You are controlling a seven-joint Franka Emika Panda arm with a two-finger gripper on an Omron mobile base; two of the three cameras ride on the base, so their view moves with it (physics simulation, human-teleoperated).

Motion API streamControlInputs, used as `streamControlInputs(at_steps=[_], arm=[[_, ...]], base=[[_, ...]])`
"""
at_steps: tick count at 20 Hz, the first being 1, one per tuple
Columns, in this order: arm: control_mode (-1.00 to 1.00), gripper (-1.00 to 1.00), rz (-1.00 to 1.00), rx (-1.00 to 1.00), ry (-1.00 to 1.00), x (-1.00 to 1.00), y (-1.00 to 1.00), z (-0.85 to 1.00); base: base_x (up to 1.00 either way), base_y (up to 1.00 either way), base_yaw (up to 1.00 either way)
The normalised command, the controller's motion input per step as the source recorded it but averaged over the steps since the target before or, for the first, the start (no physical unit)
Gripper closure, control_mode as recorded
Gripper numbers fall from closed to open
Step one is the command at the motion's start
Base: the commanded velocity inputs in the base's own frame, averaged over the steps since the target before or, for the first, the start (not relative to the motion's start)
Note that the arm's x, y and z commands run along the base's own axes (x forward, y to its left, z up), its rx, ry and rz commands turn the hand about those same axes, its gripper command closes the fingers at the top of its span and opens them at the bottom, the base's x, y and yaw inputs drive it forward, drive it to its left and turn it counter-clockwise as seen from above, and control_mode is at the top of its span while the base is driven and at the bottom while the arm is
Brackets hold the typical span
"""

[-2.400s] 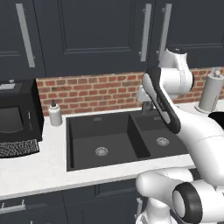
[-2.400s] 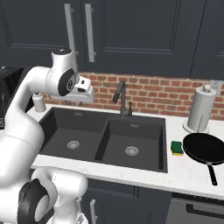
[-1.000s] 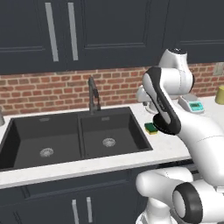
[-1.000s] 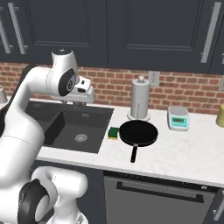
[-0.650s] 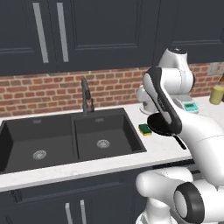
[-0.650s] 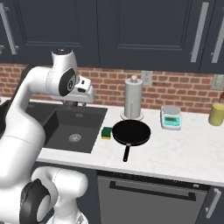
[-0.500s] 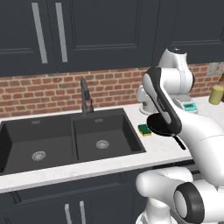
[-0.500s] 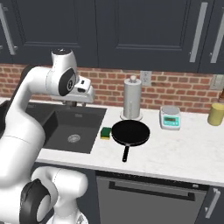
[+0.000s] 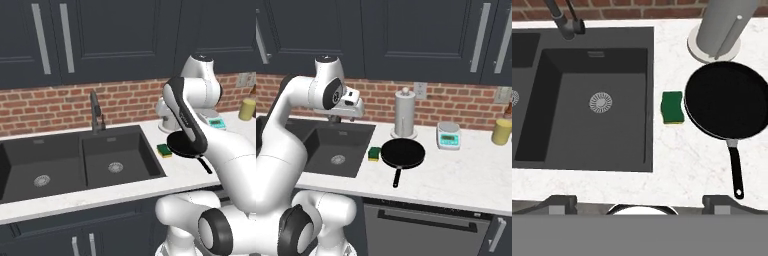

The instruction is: Pick the pan and sponge and place them into the sink. Then turn on the water.

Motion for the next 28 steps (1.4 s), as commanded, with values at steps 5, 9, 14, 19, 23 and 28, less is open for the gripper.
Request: streamControlInputs(at_steps=[5,9,14,19,23,28], arm=[[1.0,-1.0,0.0,0.0,0.0,0.0,0.0,0.0],[1.0,-1.0,0.0,0.0,0.0,0.0,0.0,0.0],[1.0,-1.0,0.0,0.0,0.0,0.0,0.0,0.0],[1.0,-1.0,0.0,0.0,0.0,0.0,0.0,0.0],[1.0,-1.0,0.0,0.0,0.0,0.0,0.0,0.0],[-1.0,-1.0,0.01,0.0,0.0,0.02,-0.03,-0.18]], base=[[0.4,-0.27,0.06],[0.41,-0.16,0.06],[0.41,-0.03,0.02],[0.22,-0.09,0.02],[0.12,-0.03,0.01],[0.04,-0.01,0.0]])
